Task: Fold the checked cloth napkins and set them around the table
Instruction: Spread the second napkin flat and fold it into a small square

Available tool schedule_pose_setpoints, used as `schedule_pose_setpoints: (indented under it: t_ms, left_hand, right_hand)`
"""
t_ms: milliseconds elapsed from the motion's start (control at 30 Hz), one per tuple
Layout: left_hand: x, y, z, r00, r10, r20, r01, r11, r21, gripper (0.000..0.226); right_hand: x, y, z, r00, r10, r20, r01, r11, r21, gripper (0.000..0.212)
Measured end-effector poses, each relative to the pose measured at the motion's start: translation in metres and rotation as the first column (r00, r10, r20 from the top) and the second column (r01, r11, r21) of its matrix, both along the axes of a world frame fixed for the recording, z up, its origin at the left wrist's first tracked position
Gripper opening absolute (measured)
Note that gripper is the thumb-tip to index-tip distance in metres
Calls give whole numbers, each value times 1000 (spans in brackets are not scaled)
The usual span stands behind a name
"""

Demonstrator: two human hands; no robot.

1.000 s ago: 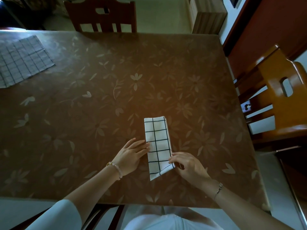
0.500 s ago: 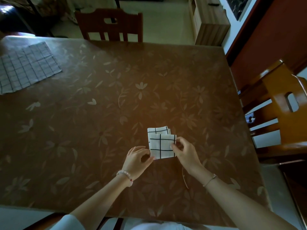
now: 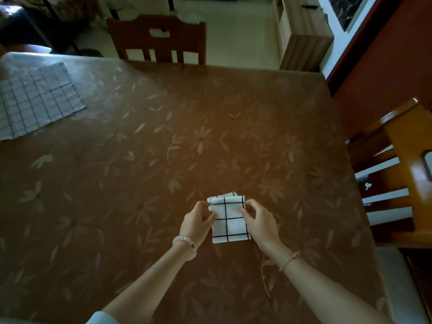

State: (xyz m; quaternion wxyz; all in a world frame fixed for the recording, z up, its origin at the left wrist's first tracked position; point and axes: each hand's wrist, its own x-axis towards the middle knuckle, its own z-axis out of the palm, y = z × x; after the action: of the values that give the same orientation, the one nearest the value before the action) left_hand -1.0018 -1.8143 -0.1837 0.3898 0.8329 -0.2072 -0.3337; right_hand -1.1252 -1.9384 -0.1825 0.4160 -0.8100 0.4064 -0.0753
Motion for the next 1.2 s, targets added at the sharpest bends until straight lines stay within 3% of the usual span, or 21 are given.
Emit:
schedule_pose_setpoints:
  t_ms: [100, 200, 267, 333, 400, 533, 667, 800, 967, 1100, 1200]
  left_hand:
    - [-3, 3, 7, 994, 24, -107, -33, 996, -86, 23]
    - [-15, 23, 13, 990, -138, -24, 133, 981, -142, 11]
    - [-28, 39, 13, 945, -279, 172, 305, 941, -146, 11]
    - [-40, 52, 8, 820, -398, 410, 481, 868, -119, 9]
    - [-50, 63, -2, 689, -464, 556, 593, 803, -64, 12]
    - [-61, 72, -19, 520, -501, 692, 681, 732, 17, 20]
    - [-65, 79, -28, 444, -517, 732, 682, 725, 98, 32]
    - [-64, 82, -27, 453, -542, 708, 648, 745, 157, 45]
    - [-63, 81, -30, 487, -547, 681, 586, 783, 211, 49]
    - [-58, 72, -28, 487, -496, 719, 550, 814, 189, 32]
    - [-50, 60, -23, 679, -396, 618, 423, 899, 111, 11]
  right_hand:
    - [-10, 1, 4, 992, 38, 120, -54, 989, 138, 14]
    - [-36, -1, 6, 985, -7, 172, -26, 982, 189, 25]
    - [-52, -6, 5, 991, 47, 126, -54, 997, 51, 29]
    - [-63, -9, 2, 979, 198, 52, -186, 967, -173, 31]
    - [-71, -11, -4, 937, 349, -3, -333, 893, -302, 34]
    - [-78, -7, -13, 831, 544, -112, -532, 723, -440, 44]
    - [-82, 0, -16, 739, 654, -161, -636, 598, -488, 48]
    - [-87, 5, -21, 677, 695, -244, -710, 528, -467, 54]
    - [-87, 1, -22, 659, 698, -280, -737, 524, -427, 58]
    - [-85, -3, -18, 719, 669, -185, -688, 651, -319, 62]
    - [-80, -5, -19, 817, 570, -85, -576, 798, -179, 63]
